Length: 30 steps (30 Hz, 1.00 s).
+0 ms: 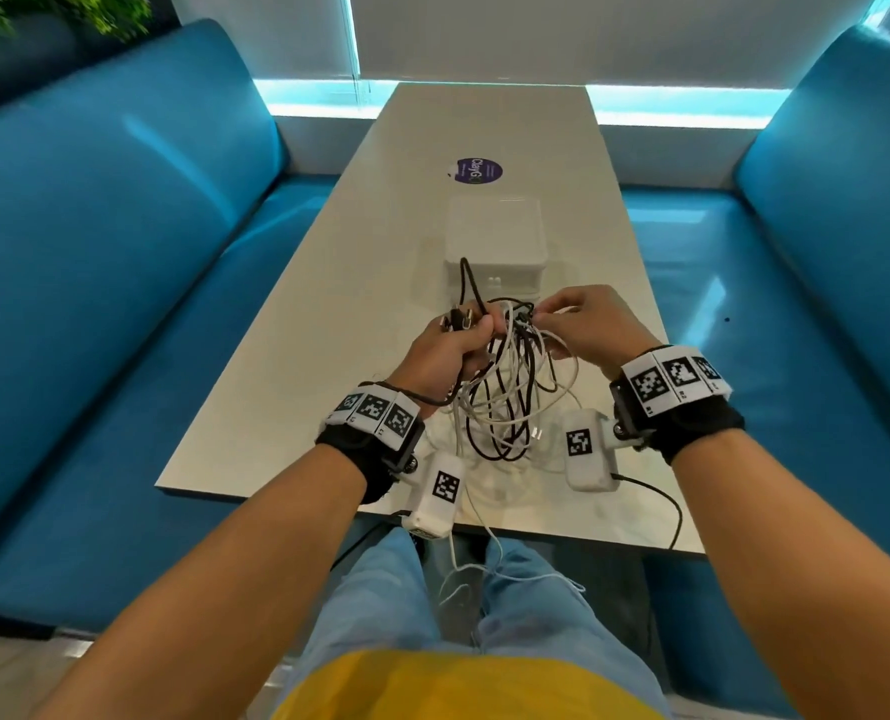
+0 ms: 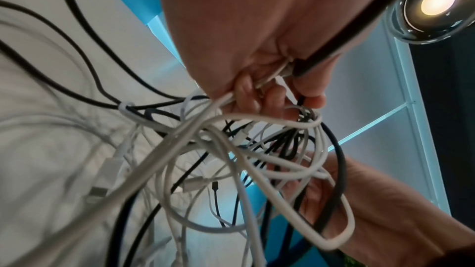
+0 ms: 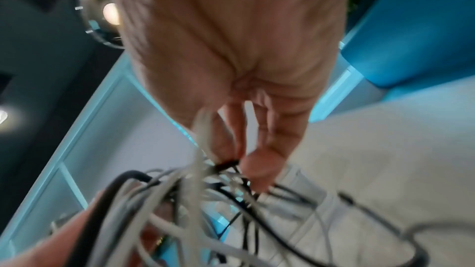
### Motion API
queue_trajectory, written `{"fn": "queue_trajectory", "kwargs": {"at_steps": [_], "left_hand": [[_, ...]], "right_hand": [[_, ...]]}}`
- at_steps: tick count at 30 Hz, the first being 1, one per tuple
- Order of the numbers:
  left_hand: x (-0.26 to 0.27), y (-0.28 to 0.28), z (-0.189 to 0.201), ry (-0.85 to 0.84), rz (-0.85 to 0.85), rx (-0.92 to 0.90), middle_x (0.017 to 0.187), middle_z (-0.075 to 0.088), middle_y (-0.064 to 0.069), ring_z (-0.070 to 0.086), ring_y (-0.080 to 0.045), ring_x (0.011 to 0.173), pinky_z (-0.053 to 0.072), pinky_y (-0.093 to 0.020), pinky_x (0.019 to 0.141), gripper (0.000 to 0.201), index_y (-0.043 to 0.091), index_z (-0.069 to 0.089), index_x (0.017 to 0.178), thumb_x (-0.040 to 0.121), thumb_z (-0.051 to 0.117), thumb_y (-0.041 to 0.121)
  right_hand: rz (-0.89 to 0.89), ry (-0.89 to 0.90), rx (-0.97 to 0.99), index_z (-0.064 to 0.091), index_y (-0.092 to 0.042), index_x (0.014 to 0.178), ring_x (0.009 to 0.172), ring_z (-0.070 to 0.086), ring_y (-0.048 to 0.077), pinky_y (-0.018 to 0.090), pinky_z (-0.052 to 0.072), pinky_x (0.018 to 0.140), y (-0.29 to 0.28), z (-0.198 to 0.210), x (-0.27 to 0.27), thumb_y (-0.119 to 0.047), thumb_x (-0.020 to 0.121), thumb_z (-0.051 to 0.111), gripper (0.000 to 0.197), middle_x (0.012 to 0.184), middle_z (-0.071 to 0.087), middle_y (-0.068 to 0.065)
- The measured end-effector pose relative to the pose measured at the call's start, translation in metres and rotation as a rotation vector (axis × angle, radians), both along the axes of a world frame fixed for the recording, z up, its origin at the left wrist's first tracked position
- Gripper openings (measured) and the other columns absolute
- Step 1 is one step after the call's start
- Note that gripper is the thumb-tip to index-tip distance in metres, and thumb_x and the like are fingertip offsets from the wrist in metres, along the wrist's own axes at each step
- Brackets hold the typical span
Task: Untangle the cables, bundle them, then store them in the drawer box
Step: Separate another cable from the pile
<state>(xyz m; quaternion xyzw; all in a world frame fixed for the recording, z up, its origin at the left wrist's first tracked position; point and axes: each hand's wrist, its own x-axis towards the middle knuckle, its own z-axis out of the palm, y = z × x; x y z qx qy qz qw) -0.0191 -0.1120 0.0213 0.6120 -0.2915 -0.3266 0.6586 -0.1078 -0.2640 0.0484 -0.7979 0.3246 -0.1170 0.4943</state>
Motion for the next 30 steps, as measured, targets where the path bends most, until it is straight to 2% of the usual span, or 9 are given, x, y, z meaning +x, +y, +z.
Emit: {"fn": "queue_trajectory", "kwargs": {"at_steps": [3, 7, 11, 15, 17, 19, 23, 25, 30], "left_hand": [[-0.003, -0.001, 0.003, -0.026, -0.039, 0.061, 0.056, 0.037, 0.006, 0.031, -0.009, 0.048, 0.024, -0.017, 0.043, 0.021, 0.019, 0.059, 0.078, 0.096, 0.049, 0.015], [-0.005, -0.004, 0.007, -0.055, 0.044, 0.172, 0.049, 0.055, 0.018, 0.045, 0.002, 0.047, 0.032, -0.009, 0.045, 0.024, 0.016, 0.061, 0.077, 0.096, 0.049, 0.009], [-0.009, -0.011, 0.003, -0.23, 0.042, 0.275, 0.073, 0.065, 0.009, 0.048, -0.003, 0.058, 0.037, -0.027, 0.065, 0.013, 0.013, 0.065, 0.078, 0.081, 0.062, 0.025], [-0.014, -0.017, 0.007, -0.227, 0.185, 0.234, 0.101, 0.068, -0.004, 0.062, -0.014, 0.092, 0.046, -0.03, 0.081, 0.035, 0.012, 0.063, 0.088, 0.065, 0.064, 0.039], [-0.01, -0.016, 0.006, -0.192, 0.217, 0.227, 0.105, 0.067, -0.003, 0.061, -0.014, 0.099, 0.046, -0.028, 0.087, 0.046, 0.015, 0.062, 0.099, 0.061, 0.067, 0.04], [-0.006, -0.014, 0.008, -0.131, 0.187, 0.243, 0.097, 0.067, 0.001, 0.061, -0.014, 0.089, 0.045, -0.028, 0.081, 0.051, 0.017, 0.061, 0.104, 0.058, 0.071, 0.039], [-0.004, -0.008, 0.015, -0.088, 0.041, 0.285, 0.068, 0.061, 0.01, 0.042, -0.011, 0.058, 0.033, -0.017, 0.049, 0.004, 0.012, 0.066, 0.082, 0.084, 0.063, 0.015], [-0.005, -0.006, 0.016, -0.065, 0.028, 0.27, 0.056, 0.059, 0.012, 0.039, -0.01, 0.051, 0.026, -0.015, 0.04, 0.015, 0.01, 0.063, 0.075, 0.088, 0.058, 0.009], [-0.003, -0.006, 0.011, -0.076, 0.119, 0.237, 0.06, 0.049, 0.002, 0.038, -0.011, 0.05, 0.028, -0.018, 0.046, 0.02, 0.016, 0.061, 0.071, 0.09, 0.061, 0.013]], "right_hand": [[-0.074, -0.038, 0.061, 0.063, -0.007, 0.095, 0.062, 0.062, 0.023, 0.041, 0.056, 0.074, -0.004, -0.003, 0.001, 0.003, 0.078, 0.068, 0.02, 0.078, 0.067, 0.018], [-0.018, 0.083, -0.092, 0.064, -0.014, 0.106, 0.078, 0.065, 0.021, 0.034, 0.055, 0.078, -0.004, -0.001, -0.001, -0.002, 0.08, 0.061, 0.029, 0.085, 0.067, 0.008], [-0.037, 0.139, -0.278, 0.072, -0.014, 0.076, 0.076, 0.064, 0.022, 0.031, 0.053, 0.069, 0.001, 0.004, -0.002, -0.006, 0.085, 0.059, 0.018, 0.078, 0.067, 0.006], [-0.041, 0.023, -0.132, 0.053, -0.015, 0.066, 0.08, 0.066, 0.033, 0.051, 0.056, 0.077, -0.002, 0.009, -0.005, 0.002, 0.081, 0.057, 0.023, 0.078, 0.062, 0.013], [-0.051, -0.045, 0.001, 0.048, -0.013, 0.068, 0.079, 0.062, 0.034, 0.05, 0.055, 0.076, -0.002, 0.017, -0.008, 0.008, 0.079, 0.057, 0.025, 0.08, 0.058, 0.019], [-0.045, -0.153, 0.155, 0.043, -0.012, 0.066, 0.08, 0.06, 0.029, 0.043, 0.051, 0.077, -0.003, 0.025, -0.012, 0.016, 0.078, 0.057, 0.034, 0.077, 0.056, 0.018], [-0.026, -0.225, 0.217, 0.038, -0.014, 0.061, 0.081, 0.057, 0.029, 0.04, 0.048, 0.073, 0.0, 0.03, -0.012, 0.016, 0.075, 0.063, 0.042, 0.085, 0.056, 0.023], [-0.033, -0.183, 0.216, 0.041, -0.016, 0.064, 0.08, 0.058, 0.028, 0.042, 0.052, 0.073, -0.003, 0.03, -0.012, 0.01, 0.074, 0.067, 0.038, 0.086, 0.056, 0.02], [0.155, 0.033, -0.282, 0.062, -0.021, 0.101, 0.088, 0.06, 0.015, 0.027, 0.049, 0.076, -0.007, 0.037, -0.015, -0.008, 0.081, 0.07, 0.025, 0.097, 0.062, -0.003]]}}
